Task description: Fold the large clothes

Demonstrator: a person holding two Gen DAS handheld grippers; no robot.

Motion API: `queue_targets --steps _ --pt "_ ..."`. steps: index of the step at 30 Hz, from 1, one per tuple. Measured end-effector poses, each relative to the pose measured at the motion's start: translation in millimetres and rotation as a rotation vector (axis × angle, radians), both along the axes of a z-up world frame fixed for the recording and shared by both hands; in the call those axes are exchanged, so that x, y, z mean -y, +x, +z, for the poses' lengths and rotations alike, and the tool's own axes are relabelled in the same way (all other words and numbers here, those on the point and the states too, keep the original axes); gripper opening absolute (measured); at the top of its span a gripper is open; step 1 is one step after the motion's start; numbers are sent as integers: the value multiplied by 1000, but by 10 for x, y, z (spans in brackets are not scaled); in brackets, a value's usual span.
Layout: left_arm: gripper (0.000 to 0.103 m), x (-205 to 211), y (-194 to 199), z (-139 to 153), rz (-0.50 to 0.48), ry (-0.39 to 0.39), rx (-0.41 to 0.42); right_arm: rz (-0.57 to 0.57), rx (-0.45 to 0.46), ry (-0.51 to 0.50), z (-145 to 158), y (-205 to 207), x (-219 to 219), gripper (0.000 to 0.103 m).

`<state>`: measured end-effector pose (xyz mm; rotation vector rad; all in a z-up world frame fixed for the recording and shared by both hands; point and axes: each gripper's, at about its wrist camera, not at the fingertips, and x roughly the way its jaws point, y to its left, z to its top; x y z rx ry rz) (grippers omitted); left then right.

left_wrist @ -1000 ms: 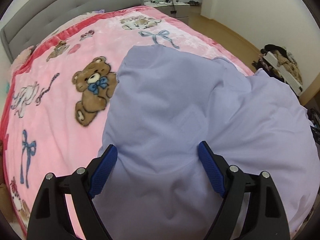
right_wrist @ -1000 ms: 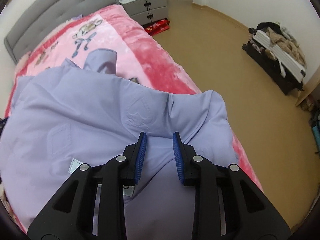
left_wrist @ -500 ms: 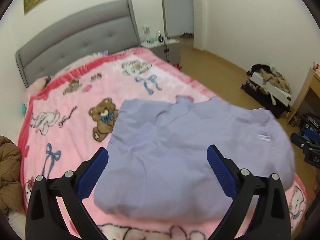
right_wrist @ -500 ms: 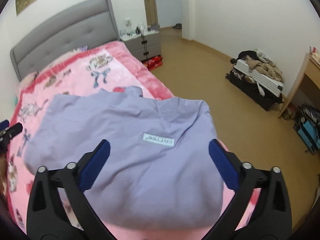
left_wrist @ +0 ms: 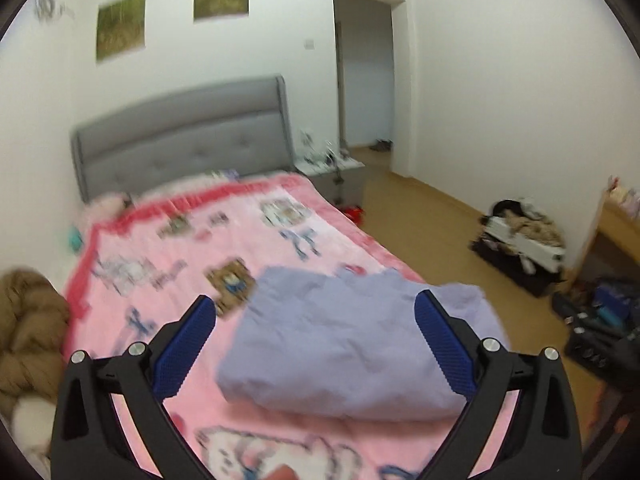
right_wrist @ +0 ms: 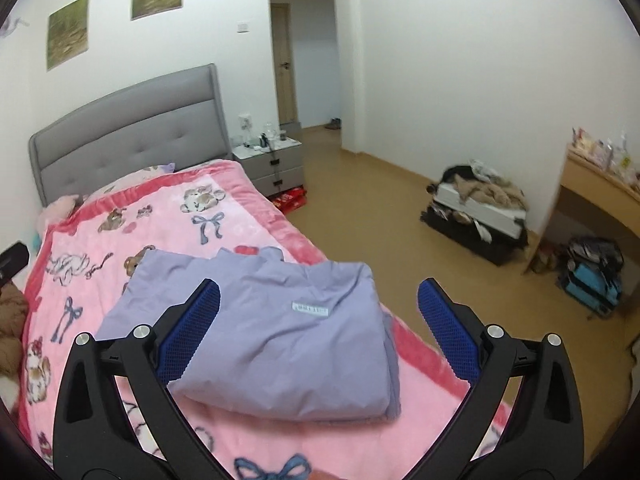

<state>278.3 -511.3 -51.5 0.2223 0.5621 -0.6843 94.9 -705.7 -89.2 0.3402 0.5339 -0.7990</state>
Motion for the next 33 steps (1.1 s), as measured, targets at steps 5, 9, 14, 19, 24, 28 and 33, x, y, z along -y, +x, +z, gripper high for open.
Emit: queue_targets --steps 5,9,14,19,24,28,33 --pt "98 -30 -4 -145 3 -3 -70 40 -113 -6 -149 38 -87 95" --pt "98 25 -34 -278 21 58 -61 109 -182 1 -272 144 -170 95" --pt "98 70 -110 -376 9 80 -79 124 -214 -19 -307 224 -263 95" --pt "98 166 -154 -426 -21 112 -77 133 -244 2 -347 282 -226 95" --pt "98 208 -142 -449 -26 114 -99 130 -231 42 -375 280 -172 95" --pt "98 251 -140 -449 -37 114 -95 121 -227 48 -378 281 -152 95" --pt "98 314 -150 -434 -44 115 -77 120 -208 60 -361 277 -127 95"
